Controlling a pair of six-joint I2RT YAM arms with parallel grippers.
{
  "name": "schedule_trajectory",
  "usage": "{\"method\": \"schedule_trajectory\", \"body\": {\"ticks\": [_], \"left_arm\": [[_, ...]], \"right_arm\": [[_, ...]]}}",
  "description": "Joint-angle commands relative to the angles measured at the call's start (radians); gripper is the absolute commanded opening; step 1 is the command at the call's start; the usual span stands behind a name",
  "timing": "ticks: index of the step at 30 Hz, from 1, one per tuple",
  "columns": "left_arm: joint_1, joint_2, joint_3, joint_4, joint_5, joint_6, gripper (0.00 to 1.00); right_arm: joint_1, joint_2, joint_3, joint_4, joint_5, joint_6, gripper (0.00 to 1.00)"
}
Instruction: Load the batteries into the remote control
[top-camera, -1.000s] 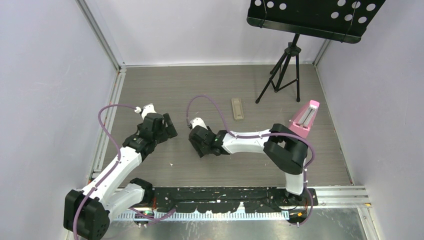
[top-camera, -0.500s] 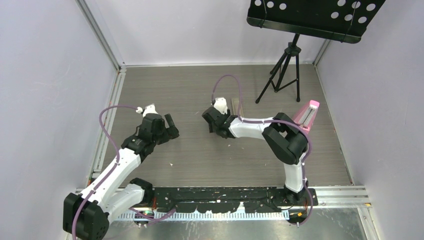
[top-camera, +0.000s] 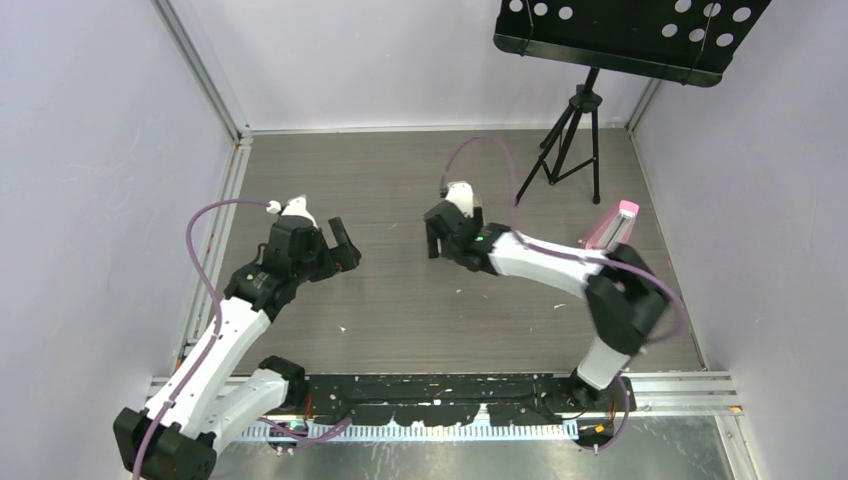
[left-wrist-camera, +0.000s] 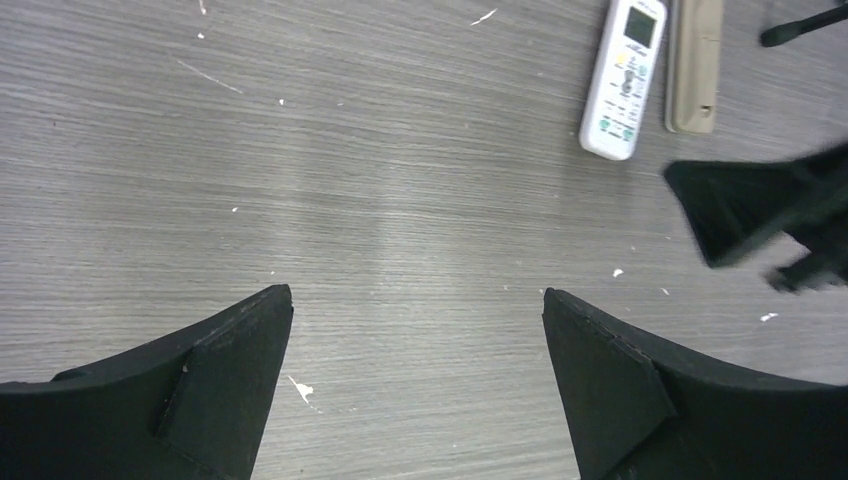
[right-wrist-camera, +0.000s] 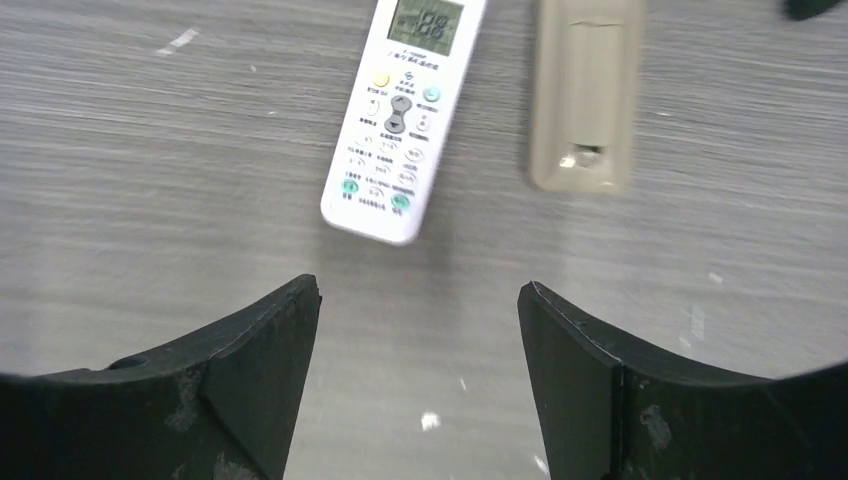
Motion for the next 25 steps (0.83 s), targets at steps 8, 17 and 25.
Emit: {"method": "schedule_trajectory", "body": {"ticks": [8, 17, 25], "left_arm": [[0.005, -0.218, 0.174, -0.223, -0.035, 0.125, 1.0], [0.005, -0.383, 0.277, -0.329, -0.122, 0.195, 1.0], [0.005, -0.399, 0.339, -0.399, -0.089, 0.196, 1.0]], "right_arm": [[0.0, -0.852, -0.162, -0.419, 0.307, 0.074, 0.8], [0.0, -1.209, 0.062, -0.796, 0.531, 0.083, 0.89], [0.001, -1.257, 0.141, -0.852, 0.596, 0.059, 0.9]]}}
